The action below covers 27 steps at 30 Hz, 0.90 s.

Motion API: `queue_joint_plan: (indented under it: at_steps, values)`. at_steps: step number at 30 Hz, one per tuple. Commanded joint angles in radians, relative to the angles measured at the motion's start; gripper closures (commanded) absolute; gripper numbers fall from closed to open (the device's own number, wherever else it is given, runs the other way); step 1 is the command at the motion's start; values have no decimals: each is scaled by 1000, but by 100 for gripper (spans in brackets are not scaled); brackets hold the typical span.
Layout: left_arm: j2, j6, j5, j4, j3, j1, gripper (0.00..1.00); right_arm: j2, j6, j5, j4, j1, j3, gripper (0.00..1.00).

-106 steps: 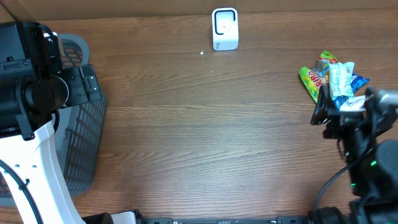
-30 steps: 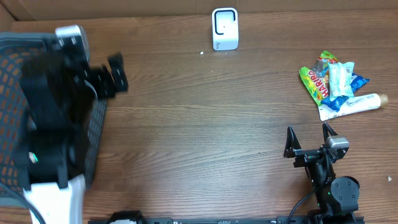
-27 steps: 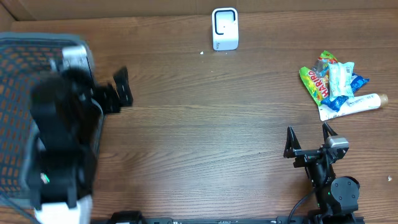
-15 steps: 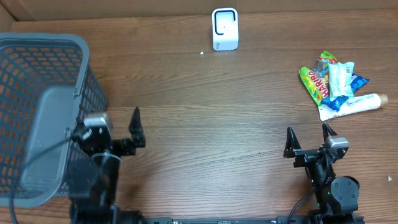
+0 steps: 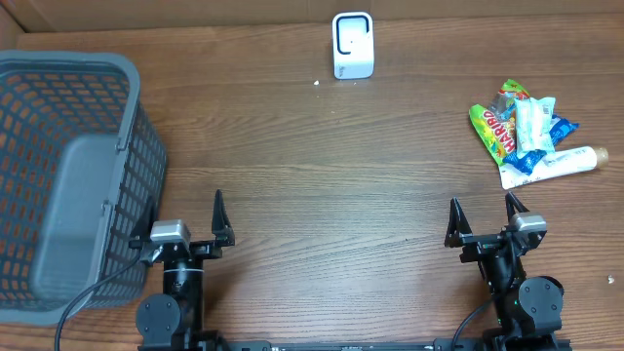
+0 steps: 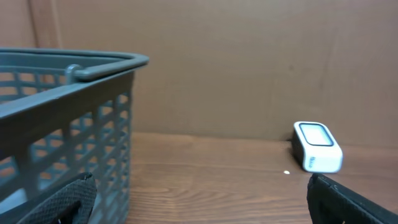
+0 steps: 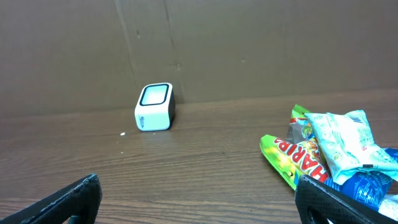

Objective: Scan the item barcode

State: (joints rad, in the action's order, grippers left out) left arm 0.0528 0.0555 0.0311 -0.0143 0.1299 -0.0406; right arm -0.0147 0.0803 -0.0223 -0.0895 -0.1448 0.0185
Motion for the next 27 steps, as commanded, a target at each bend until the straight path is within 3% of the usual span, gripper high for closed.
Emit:
queue_joint_plan:
  at_steps: [1, 12, 27]
  values:
    - [-47, -39, 102, -5, -42, 2, 1, 12, -3, 6, 8, -4, -11, 0]
    - [-50, -79, 102, 84, -125, 2, 1, 12, -3, 6, 8, -4, -11, 0]
    - [-48, -78, 99, 80, -125, 2, 1, 12, -2, 6, 8, -4, -11, 0]
